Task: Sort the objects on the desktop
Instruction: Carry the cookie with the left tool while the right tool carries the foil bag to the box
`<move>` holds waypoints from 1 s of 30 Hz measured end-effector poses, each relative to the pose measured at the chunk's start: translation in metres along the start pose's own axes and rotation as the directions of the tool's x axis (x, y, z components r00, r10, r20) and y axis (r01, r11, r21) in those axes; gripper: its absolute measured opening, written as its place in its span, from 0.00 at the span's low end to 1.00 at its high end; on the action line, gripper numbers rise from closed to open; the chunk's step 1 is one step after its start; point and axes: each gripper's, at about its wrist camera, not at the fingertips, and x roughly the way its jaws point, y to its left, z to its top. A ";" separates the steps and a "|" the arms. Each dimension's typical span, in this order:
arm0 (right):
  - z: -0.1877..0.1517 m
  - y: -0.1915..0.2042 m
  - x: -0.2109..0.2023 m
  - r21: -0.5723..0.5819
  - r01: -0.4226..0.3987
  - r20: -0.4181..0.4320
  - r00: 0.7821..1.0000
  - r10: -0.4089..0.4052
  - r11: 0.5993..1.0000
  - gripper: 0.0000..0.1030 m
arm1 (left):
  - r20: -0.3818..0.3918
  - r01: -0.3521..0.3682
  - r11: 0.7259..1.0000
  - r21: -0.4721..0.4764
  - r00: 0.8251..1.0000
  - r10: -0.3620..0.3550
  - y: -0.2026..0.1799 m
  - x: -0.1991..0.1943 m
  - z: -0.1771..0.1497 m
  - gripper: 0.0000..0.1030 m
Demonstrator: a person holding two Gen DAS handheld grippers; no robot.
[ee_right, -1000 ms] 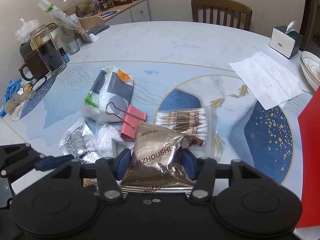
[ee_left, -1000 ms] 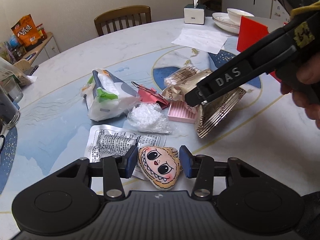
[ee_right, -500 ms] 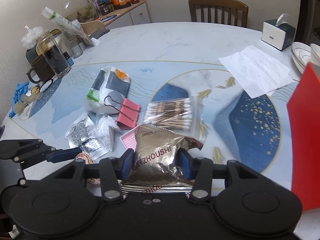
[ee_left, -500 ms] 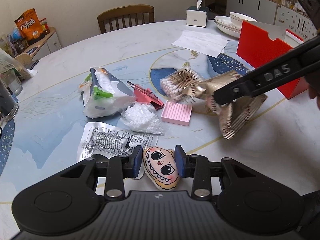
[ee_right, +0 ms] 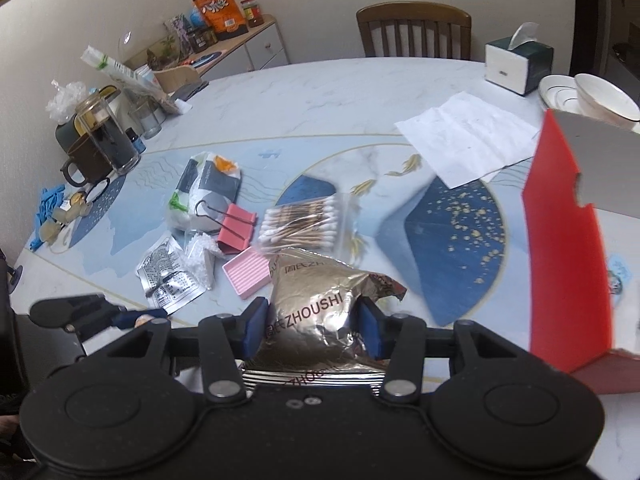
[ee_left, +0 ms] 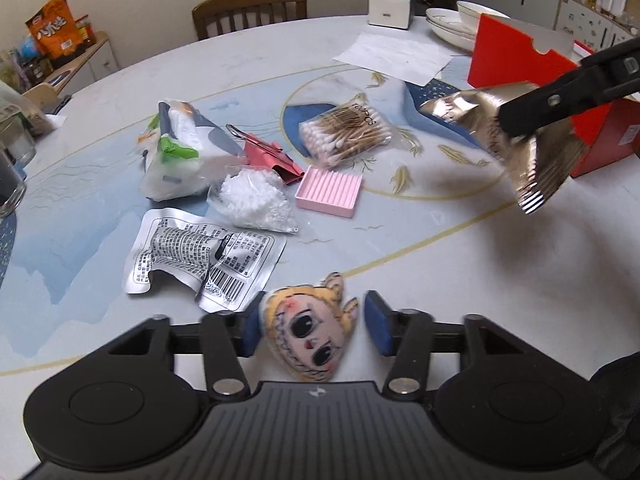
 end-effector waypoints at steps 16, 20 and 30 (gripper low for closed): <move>0.010 -0.043 -0.059 0.014 0.015 0.080 0.997 -0.016 1.000 0.46 | 0.074 0.076 0.997 -0.025 0.994 -0.074 -0.029 -0.034 0.044 0.39; 0.014 -0.064 -0.072 0.021 0.029 0.104 0.994 -0.031 0.999 0.46 | 0.108 0.093 0.996 -0.003 0.990 -0.093 -0.046 -0.040 0.068 0.39; 0.020 -0.123 -0.096 0.043 0.071 0.140 0.987 -0.076 0.997 0.46 | 0.153 0.142 0.988 0.065 0.977 -0.151 -0.101 -0.041 0.118 0.39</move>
